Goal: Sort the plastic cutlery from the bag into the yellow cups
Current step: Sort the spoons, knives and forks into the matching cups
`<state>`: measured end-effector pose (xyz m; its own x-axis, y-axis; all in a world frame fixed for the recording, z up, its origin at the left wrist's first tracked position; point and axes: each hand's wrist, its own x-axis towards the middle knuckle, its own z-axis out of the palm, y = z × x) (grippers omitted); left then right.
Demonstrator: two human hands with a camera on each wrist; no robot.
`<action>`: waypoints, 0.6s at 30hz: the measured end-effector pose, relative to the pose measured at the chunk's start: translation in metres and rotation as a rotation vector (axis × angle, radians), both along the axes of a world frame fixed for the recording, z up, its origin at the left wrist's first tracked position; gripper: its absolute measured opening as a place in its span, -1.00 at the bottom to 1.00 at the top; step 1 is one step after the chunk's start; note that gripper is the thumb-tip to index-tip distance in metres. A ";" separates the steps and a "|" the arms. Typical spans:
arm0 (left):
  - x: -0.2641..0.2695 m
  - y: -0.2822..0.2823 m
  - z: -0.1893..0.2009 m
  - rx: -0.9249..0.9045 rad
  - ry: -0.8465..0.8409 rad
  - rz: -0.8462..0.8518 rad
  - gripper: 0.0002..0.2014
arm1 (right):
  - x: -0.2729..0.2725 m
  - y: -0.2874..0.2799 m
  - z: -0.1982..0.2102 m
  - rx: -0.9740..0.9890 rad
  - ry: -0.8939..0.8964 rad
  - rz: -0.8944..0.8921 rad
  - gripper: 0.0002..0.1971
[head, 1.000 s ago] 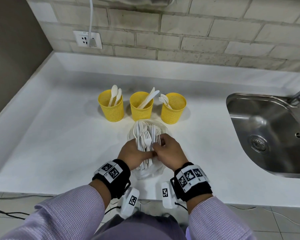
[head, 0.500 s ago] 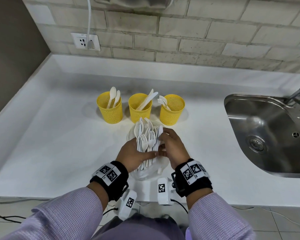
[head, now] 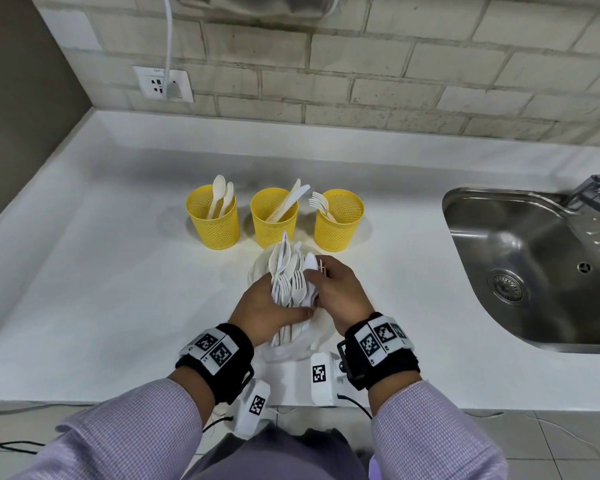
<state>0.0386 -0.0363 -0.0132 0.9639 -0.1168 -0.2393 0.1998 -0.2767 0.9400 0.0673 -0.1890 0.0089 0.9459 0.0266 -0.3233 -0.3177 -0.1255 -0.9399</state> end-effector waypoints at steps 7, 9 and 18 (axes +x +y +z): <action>0.000 -0.005 -0.001 0.053 -0.040 0.061 -0.40 | 0.002 0.006 0.008 -0.237 -0.177 0.103 -0.71; 0.000 -0.004 -0.001 0.059 -0.035 0.100 -0.40 | 0.003 0.006 0.012 -0.283 -0.250 0.138 -0.71; -0.001 0.000 0.003 -0.022 -0.024 0.171 -0.49 | 0.005 -0.006 0.006 -0.203 -0.122 0.081 -0.58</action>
<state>0.0377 -0.0362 -0.0107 0.9757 0.0441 -0.2146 0.2191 -0.2197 0.9507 0.0724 -0.1946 0.0147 0.9757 0.0498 -0.2135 -0.1849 -0.3365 -0.9234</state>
